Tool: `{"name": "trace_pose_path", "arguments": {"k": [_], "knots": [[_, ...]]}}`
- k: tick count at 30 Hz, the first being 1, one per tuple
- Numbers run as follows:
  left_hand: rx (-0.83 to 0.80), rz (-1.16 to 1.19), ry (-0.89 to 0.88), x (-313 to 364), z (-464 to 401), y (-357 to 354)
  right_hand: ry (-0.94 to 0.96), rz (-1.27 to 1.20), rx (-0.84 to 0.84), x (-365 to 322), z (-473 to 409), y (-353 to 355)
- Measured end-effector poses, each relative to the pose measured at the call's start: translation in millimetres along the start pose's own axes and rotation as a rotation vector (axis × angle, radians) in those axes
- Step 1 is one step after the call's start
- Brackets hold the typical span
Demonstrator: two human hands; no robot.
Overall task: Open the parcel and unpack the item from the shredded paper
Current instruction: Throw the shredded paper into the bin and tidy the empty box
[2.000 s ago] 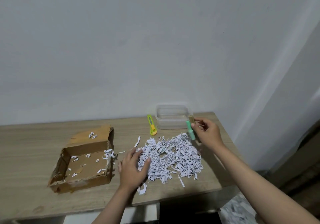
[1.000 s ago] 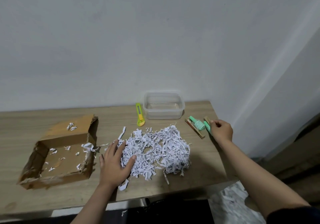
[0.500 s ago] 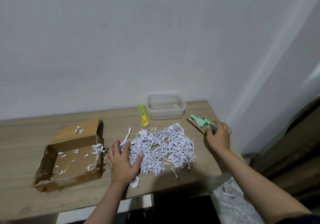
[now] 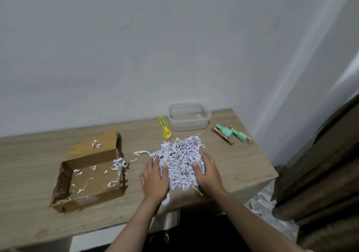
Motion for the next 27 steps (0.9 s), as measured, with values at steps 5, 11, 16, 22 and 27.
{"name": "trace_pose_path", "arguments": {"k": [5,11,16,22,27], "knots": [[-0.063,0.248,0.044,22.3,-0.1,-15.3,0.036,-0.12,0.003,-16.3,7.1,-21.6],[-0.083,0.647,0.002,48.9,6.8,-18.8,-0.046,-0.384,0.031,-28.0,5.7,-31.0],[-0.036,0.754,0.01,65.7,12.1,-20.4,-0.07,-0.542,0.08,-33.7,-0.7,-24.4],[-0.01,0.889,-0.013,89.5,29.7,-22.1,-0.036,-0.58,0.163,-37.2,9.8,-2.8],[-0.118,0.955,-0.105,100.3,56.8,-25.1,-0.022,-0.592,0.318,-48.5,45.8,20.9]]}}
Point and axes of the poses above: each hand's wrist, its own z-axis away from the middle knuckle, its own y-axis out of the back of the hand, x = y × z, the point moved 2 cm from there along -z, towards the middle knuckle
